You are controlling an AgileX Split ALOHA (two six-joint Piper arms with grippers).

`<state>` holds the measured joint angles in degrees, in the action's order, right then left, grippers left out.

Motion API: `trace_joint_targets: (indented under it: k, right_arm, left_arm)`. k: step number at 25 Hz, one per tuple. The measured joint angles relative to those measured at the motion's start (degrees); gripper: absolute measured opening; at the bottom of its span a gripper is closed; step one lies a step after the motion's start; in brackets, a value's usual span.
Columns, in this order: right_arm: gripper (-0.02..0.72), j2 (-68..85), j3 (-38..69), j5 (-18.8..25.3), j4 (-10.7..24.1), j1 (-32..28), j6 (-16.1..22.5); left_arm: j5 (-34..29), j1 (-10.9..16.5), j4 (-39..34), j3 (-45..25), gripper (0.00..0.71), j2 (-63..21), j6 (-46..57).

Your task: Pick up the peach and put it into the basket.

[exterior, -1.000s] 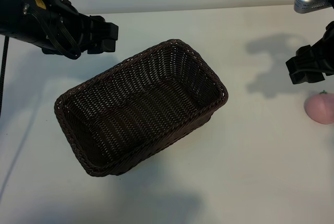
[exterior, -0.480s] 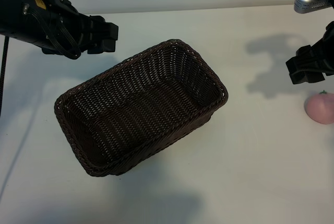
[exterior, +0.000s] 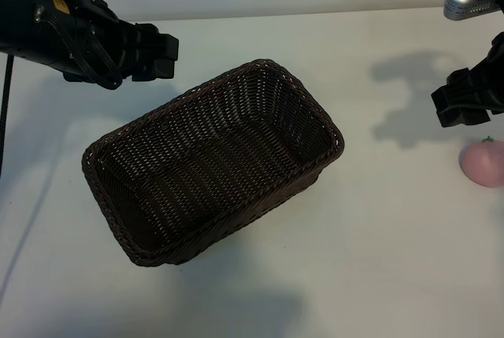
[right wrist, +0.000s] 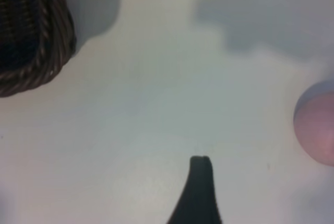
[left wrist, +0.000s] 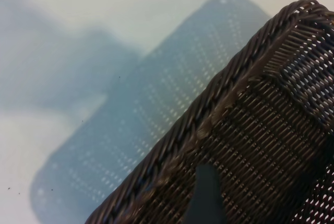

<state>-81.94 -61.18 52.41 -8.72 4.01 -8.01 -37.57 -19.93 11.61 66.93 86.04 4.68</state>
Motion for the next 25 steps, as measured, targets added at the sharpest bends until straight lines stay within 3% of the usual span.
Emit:
trace_joint_targets:
  k: [9,15,25]
  right_arm:
    - [0.594,0.0,0.0,0.0,0.0,0.0,0.0]
    - [0.594,0.0,0.0,0.0,0.0,0.0,0.0]
    - [0.594,0.0,0.0,0.0,-0.06,0.0,0.0]
  left_arm:
    - [1.51,0.0,0.0,0.0,0.596,0.0,-0.2]
    - [-3.06,0.0,-1.11,0.0,0.595,-1.21,-0.12]
    - [-17.61,0.0,-19.49,0.0,0.592,-9.67,22.83]
